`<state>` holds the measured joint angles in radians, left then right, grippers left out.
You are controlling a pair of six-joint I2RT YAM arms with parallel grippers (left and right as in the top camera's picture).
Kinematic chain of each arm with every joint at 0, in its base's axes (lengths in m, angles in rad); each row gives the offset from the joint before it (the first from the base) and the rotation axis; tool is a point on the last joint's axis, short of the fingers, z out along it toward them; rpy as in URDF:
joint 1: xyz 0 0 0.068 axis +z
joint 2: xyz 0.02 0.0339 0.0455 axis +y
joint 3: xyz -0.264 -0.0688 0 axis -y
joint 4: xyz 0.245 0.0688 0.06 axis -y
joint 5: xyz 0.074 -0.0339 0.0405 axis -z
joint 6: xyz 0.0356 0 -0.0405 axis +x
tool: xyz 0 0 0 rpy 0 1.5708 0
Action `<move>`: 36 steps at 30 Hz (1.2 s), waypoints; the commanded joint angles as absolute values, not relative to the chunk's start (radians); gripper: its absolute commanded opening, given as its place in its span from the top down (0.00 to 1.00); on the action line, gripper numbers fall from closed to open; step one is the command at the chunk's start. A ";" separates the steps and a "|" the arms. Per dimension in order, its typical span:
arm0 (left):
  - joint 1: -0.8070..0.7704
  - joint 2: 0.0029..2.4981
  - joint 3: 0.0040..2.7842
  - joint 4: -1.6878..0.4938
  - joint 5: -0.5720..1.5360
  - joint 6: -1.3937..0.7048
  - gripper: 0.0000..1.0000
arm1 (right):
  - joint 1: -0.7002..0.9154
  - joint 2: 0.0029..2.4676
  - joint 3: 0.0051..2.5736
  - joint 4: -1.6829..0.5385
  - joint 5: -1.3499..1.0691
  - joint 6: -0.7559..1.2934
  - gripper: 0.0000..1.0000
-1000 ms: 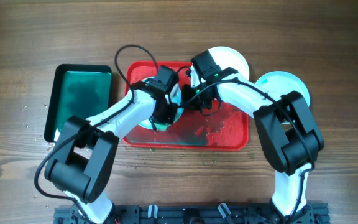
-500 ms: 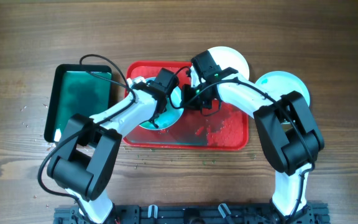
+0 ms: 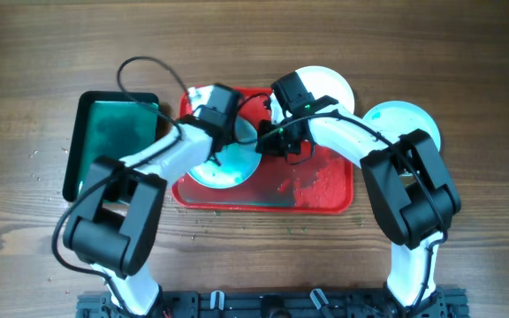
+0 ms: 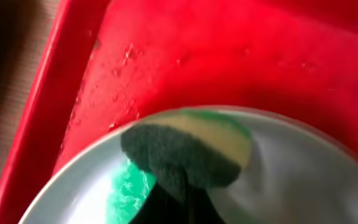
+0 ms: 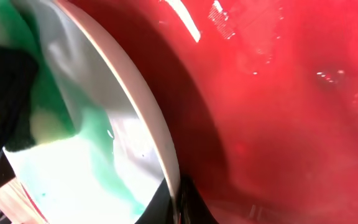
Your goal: Clean dirty plates on tray and stack at the side
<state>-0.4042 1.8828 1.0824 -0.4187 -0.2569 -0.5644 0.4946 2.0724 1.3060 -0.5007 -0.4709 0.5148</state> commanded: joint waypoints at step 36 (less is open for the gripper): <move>-0.004 1.768 1.423 -0.778 0.301 -0.374 0.96 | 0.595 2.052 1.470 -0.726 -0.089 0.464 0.96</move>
